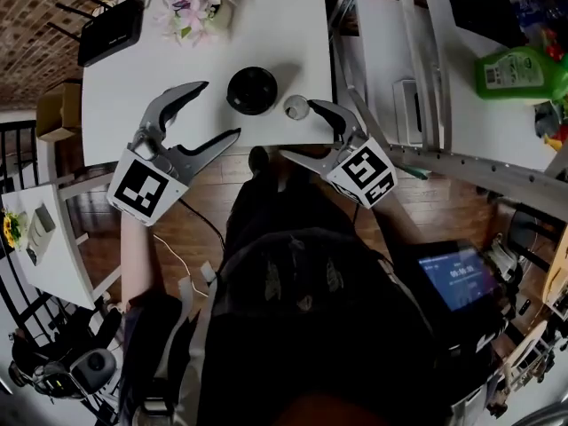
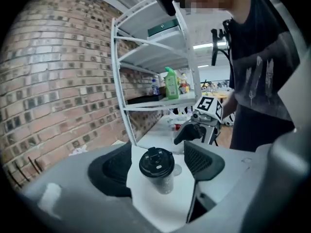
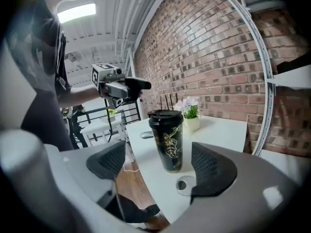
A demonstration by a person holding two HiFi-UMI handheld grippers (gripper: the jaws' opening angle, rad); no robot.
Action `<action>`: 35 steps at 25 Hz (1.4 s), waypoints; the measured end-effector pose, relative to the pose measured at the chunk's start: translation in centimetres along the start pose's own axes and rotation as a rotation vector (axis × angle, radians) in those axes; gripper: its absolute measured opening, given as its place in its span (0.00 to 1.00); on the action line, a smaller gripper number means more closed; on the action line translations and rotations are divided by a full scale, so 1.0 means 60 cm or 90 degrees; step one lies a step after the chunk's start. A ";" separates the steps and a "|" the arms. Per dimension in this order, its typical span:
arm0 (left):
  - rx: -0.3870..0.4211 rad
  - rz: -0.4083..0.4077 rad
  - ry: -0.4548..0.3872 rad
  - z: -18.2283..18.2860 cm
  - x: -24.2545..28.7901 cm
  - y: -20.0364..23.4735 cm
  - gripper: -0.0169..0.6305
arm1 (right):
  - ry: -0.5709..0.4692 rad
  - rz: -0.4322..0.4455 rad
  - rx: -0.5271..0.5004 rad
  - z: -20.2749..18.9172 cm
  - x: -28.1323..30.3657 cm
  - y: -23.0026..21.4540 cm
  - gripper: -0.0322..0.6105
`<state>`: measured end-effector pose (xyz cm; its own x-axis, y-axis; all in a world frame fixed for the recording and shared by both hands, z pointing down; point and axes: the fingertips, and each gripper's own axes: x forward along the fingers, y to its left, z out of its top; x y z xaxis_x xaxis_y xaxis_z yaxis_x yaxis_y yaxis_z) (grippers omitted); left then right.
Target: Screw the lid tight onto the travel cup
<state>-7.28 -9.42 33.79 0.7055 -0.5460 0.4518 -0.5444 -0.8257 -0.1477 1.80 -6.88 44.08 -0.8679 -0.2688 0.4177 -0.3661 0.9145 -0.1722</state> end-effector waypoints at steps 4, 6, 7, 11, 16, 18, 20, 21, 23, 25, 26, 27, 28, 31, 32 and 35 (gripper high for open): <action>0.024 -0.057 -0.004 -0.005 0.022 0.013 0.58 | 0.029 -0.005 0.015 -0.022 0.037 -0.017 0.72; 0.038 -0.090 0.010 -0.017 0.030 0.019 0.58 | 0.050 -0.004 0.015 -0.034 0.056 -0.028 0.74; 0.053 -0.112 0.024 -0.028 0.037 0.017 0.58 | 0.058 -0.003 0.020 -0.040 0.064 -0.033 0.74; 0.091 -0.170 0.051 -0.058 0.063 0.009 0.59 | 0.067 0.009 0.053 -0.051 0.099 -0.051 0.76; 0.099 -0.187 0.028 -0.063 0.085 0.005 0.66 | 0.080 0.046 0.035 -0.056 0.144 -0.046 0.77; 0.100 -0.203 0.042 -0.079 0.095 0.001 0.66 | 0.083 0.058 0.024 -0.055 0.159 -0.044 0.77; 0.107 -0.214 0.032 -0.085 0.103 -0.006 0.66 | 0.086 0.062 0.015 -0.059 0.169 -0.042 0.77; 0.113 -0.220 0.022 -0.084 0.108 -0.009 0.66 | 0.084 0.062 0.011 -0.060 0.172 -0.043 0.77; 0.115 -0.227 0.014 -0.084 0.117 -0.013 0.66 | 0.080 0.059 0.006 -0.061 0.178 -0.048 0.77; 0.106 -0.225 0.016 -0.093 0.123 -0.015 0.66 | 0.080 0.062 0.005 -0.064 0.183 -0.048 0.76; 0.103 -0.221 0.014 -0.097 0.126 -0.014 0.66 | 0.083 0.066 0.003 -0.067 0.186 -0.046 0.75; 0.103 -0.218 0.008 -0.098 0.129 -0.014 0.66 | 0.086 0.070 0.002 -0.069 0.188 -0.044 0.73; 0.105 -0.215 0.001 -0.097 0.131 -0.013 0.66 | 0.088 0.073 0.004 -0.070 0.190 -0.044 0.72; 0.109 -0.213 -0.014 -0.094 0.137 -0.016 0.65 | 0.083 0.071 0.008 -0.065 0.193 -0.046 0.69; 0.106 -0.213 -0.015 -0.093 0.139 -0.016 0.65 | 0.082 0.067 0.005 -0.064 0.193 -0.048 0.68; 0.098 -0.209 -0.010 -0.097 0.142 -0.014 0.65 | 0.079 0.055 -0.007 -0.066 0.195 -0.055 0.64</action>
<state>-3.42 -12.54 42.87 0.8389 -0.2499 0.4835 -0.2140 -0.9683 -0.1290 -5.79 -11.84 53.06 -0.8472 -0.1506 0.5095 -0.2882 0.9359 -0.2025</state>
